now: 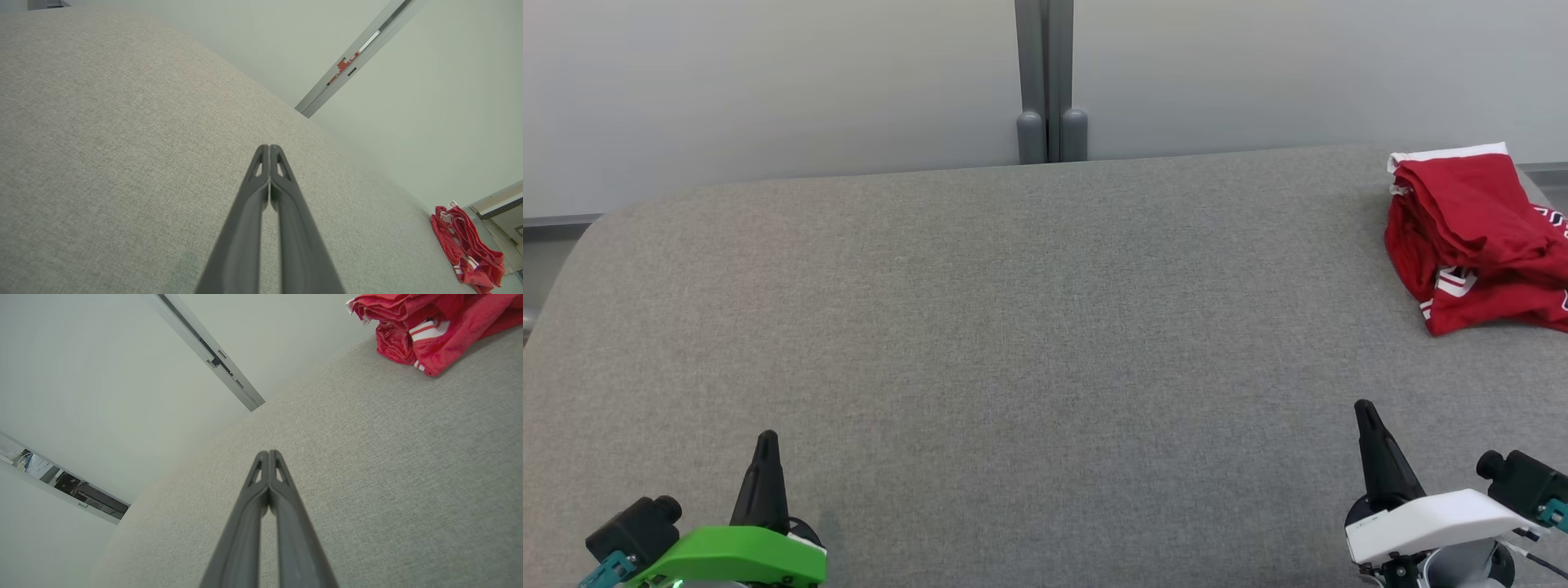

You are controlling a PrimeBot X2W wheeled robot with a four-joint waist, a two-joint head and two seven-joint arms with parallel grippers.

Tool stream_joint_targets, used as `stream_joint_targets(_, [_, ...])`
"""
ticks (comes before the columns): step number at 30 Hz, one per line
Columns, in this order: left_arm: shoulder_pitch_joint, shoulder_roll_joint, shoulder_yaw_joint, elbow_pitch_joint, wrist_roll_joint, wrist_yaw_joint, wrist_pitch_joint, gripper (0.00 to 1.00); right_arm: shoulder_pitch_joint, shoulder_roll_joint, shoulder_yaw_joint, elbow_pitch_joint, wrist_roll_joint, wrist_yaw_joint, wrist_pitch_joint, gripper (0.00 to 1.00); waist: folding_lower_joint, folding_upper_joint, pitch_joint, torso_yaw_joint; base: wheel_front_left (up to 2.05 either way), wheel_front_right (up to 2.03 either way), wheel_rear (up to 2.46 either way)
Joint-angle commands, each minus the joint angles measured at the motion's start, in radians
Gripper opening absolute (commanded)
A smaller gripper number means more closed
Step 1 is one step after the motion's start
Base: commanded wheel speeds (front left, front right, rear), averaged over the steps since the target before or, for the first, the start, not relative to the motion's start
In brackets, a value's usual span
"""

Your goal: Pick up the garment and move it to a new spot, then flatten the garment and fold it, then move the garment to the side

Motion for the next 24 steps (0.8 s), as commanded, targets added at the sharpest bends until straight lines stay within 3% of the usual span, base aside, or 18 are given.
stream_joint_targets(1, [-0.034, 0.002, 0.012, -0.008, -0.031, -0.008, 0.006, 0.0, -0.031, -0.006, -0.005, -0.008, 0.036, 0.0, 0.006, 0.0, 0.0, 0.0, 0.0, -0.001, 0.0, 0.0, 0.0])
stream_joint_targets(24, [-0.068, -0.019, 0.068, 0.008, -0.292, -0.044, 0.08, 0.0, -0.073, -0.005, -0.029, 0.022, 0.328, 0.0, 0.071, 0.0, 0.0, 0.0, 0.004, -0.011, 0.0, 0.0, 0.0])
